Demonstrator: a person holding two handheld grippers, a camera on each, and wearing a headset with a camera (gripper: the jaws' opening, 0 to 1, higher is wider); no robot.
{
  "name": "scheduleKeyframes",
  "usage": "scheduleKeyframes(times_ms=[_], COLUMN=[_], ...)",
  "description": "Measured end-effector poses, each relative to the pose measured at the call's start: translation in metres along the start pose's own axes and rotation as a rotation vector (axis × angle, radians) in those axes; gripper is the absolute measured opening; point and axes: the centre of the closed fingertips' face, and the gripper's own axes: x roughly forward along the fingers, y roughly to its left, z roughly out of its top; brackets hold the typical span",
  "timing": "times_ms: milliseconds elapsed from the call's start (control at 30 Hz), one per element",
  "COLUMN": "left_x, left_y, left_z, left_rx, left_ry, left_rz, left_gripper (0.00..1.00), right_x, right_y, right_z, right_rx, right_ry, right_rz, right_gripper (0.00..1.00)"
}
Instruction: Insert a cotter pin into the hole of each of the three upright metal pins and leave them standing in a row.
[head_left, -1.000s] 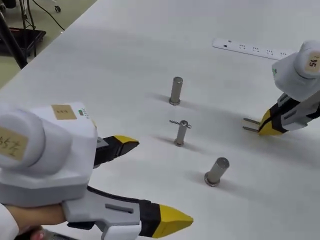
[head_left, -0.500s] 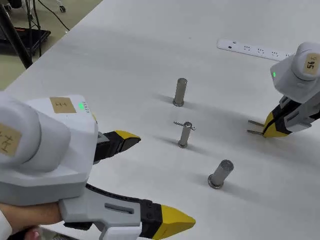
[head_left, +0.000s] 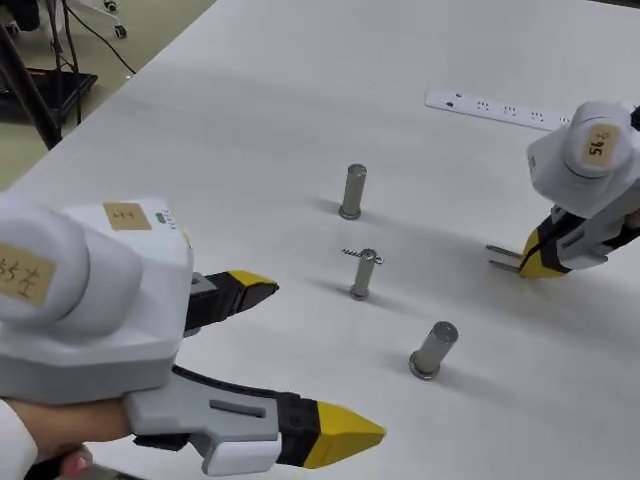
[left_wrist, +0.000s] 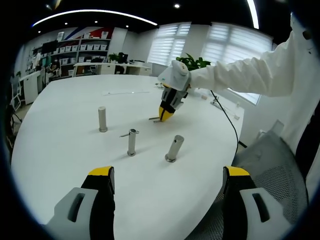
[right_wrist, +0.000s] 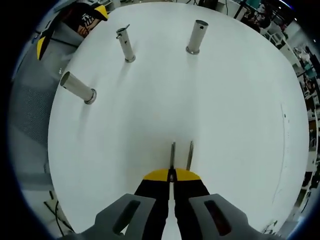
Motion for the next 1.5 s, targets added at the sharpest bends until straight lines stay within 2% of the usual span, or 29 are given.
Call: scheduleKeyframes(times_ms=[333, 400, 500, 600, 633, 700, 733, 800, 933, 1133, 1333, 1433, 1500], left_x=[0.004, 0.005, 0.008, 0.010, 0.012, 0.014, 0.016, 0.019, 0.028, 0.044, 0.063, 0.073, 0.078], left_y=[-0.003, -0.003, -0.004, -0.004, -0.004, -0.003, -0.003, -0.004, -0.006, -0.011, -0.015, -0.021, -0.023], left_z=[0.010, 0.012, 0.021, 0.026, 0.029, 0.031, 0.034, 0.039, 0.044, 0.057, 0.071, 0.073, 0.074], left_rx=[0.018, 0.017, -0.023, -0.021, -0.014, -0.011, -0.017, -0.041, -0.035, -0.055, -0.039, -0.040, -0.037], left_ry=[-0.012, -0.013, -0.044, -0.050, -0.049, -0.046, -0.053, -0.066, -0.048, -0.045, -0.043, -0.017, -0.009], left_rz=[-0.005, -0.007, -0.012, -0.015, -0.015, -0.018, -0.020, -0.029, -0.043, -0.080, -0.114, -0.152, -0.159], left_gripper=[0.83, 0.82, 0.81, 0.79, 0.78, 0.76, 0.75, 0.75, 0.72, 0.69, 0.63, 0.57, 0.55], right_x=[-0.023, -0.029, -0.041, -0.051, -0.054, -0.059, -0.063, -0.069, -0.077, -0.089, -0.094, -0.094, -0.094], right_y=[0.006, 0.008, 0.013, 0.015, 0.013, 0.012, 0.011, 0.015, 0.018, 0.032, 0.043, 0.048, 0.052], right_z=[0.000, 0.003, 0.015, 0.017, 0.017, 0.016, 0.016, 0.015, 0.013, 0.018, 0.022, 0.024, 0.026], right_rx=[0.016, 0.018, 0.045, 0.055, 0.061, 0.062, 0.037, 0.045, 0.043, 0.037, 0.020, 0.005, 0.001], right_ry=[-0.057, -0.085, -0.180, -0.211, -0.236, -0.247, -0.254, -0.271, -0.308, -0.348, -0.371, -0.367, -0.370], right_rz=[-0.056, -0.078, -0.103, -0.132, -0.147, -0.177, -0.212, -0.236, -0.284, -0.330, -0.368, -0.376, -0.373], right_gripper=[0.00, 0.00, 0.00, 0.00, 0.00, 0.00, 0.00, 0.00, 0.00, 0.00, 0.00, 0.00, 0.00])
